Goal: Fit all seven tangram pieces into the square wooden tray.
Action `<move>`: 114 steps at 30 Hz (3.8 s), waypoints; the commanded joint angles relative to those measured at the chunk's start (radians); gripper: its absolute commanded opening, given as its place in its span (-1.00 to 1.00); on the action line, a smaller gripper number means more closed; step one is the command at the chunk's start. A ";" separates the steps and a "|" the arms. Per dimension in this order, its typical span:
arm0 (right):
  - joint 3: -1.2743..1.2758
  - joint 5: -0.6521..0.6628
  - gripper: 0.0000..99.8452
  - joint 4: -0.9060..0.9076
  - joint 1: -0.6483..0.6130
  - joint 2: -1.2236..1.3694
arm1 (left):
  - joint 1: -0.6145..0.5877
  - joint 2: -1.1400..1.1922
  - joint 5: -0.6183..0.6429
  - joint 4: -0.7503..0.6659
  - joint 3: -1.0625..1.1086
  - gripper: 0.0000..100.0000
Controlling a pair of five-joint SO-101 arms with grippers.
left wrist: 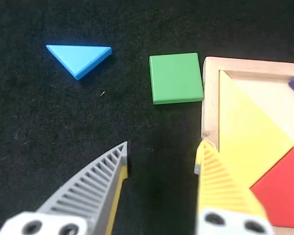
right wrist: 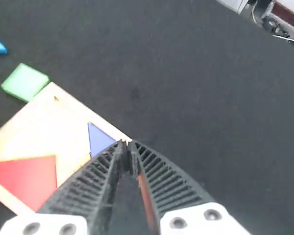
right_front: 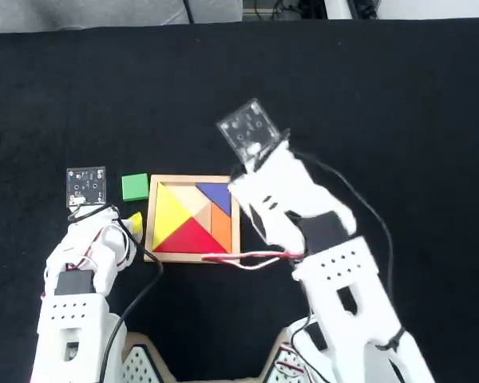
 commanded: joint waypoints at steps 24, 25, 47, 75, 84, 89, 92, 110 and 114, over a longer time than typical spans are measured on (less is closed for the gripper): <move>-0.019 -0.068 -0.98 -0.417 0.199 0.539 | 0.064 0.948 0.164 0.359 -1.076 -0.55; -0.019 -0.068 -0.98 -0.417 0.199 0.539 | 0.064 1.014 0.161 0.356 -1.115 -0.55; -0.018 -0.060 -0.98 -0.413 0.195 0.541 | 0.002 1.513 0.160 0.526 -1.443 -0.42; -0.018 -0.060 -0.98 -0.414 0.195 0.541 | -0.058 1.481 0.098 0.586 -1.445 -0.51; -0.018 -0.060 -0.98 -0.413 0.195 0.541 | -0.058 1.510 0.098 0.542 -1.435 -0.51; -0.018 -0.060 -0.98 -0.413 0.195 0.541 | -0.056 1.557 0.098 0.532 -1.445 -0.51; -0.018 -0.060 -0.98 -0.413 0.195 0.541 | -0.051 1.560 0.098 0.532 -1.445 -0.52; -0.018 -0.060 -0.98 -0.414 0.199 0.535 | -0.019 1.562 0.092 0.534 -1.445 -0.93; -0.018 -0.058 -0.98 -0.419 0.218 0.539 | -0.018 1.517 0.092 0.615 -1.472 -0.94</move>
